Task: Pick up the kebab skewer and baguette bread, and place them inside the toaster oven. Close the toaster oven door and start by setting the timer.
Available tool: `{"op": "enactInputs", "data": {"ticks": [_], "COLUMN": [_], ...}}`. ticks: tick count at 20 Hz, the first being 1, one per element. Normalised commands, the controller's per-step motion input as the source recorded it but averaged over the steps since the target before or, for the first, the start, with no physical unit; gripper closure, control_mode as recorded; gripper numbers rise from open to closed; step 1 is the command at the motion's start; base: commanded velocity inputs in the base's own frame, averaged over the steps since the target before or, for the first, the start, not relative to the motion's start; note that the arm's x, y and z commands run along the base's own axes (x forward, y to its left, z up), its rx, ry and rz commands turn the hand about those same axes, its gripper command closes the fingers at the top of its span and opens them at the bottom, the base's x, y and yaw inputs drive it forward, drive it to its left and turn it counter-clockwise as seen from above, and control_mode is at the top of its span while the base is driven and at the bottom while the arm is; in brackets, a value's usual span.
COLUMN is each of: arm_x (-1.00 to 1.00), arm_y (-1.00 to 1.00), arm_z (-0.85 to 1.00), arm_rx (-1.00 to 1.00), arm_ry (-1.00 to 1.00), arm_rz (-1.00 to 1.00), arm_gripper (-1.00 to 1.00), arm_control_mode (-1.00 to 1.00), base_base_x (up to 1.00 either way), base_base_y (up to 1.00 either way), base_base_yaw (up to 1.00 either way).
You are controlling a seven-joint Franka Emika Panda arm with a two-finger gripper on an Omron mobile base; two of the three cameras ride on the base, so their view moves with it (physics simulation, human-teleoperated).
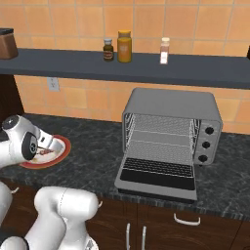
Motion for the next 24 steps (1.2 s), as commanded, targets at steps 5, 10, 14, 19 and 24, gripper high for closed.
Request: {"op": "enactInputs", "data": {"ticks": [5,10,14,19,24], "arm_x": [0.4,0.17,0.01,0.15,0.19], "arm_y": [0.38,0.59,0.4,0.07,0.12], "arm_z": [0.0,-0.32,-0.35,-0.27,-0.39], "arm_rx": [0.23,0.12,0.03,0.03,0.02], "arm_ry": [0.34,0.12,0.1,0.04,0.02], "arm_rz": [-0.03,-0.07,-0.07,-0.03,0.0], "arm_gripper": [-1.0,-1.0,-1.0,-1.0,-1.0], "arm_control_mode": [-1.0,-1.0,-1.0,-1.0,-1.0], "base_base_x": [0.0,0.0,0.0,0.0,0.0], "base_base_y": [0.0,0.0,0.0,0.0,0.0], "base_base_yaw": [0.0,0.0,0.0,0.0,0.0]}}
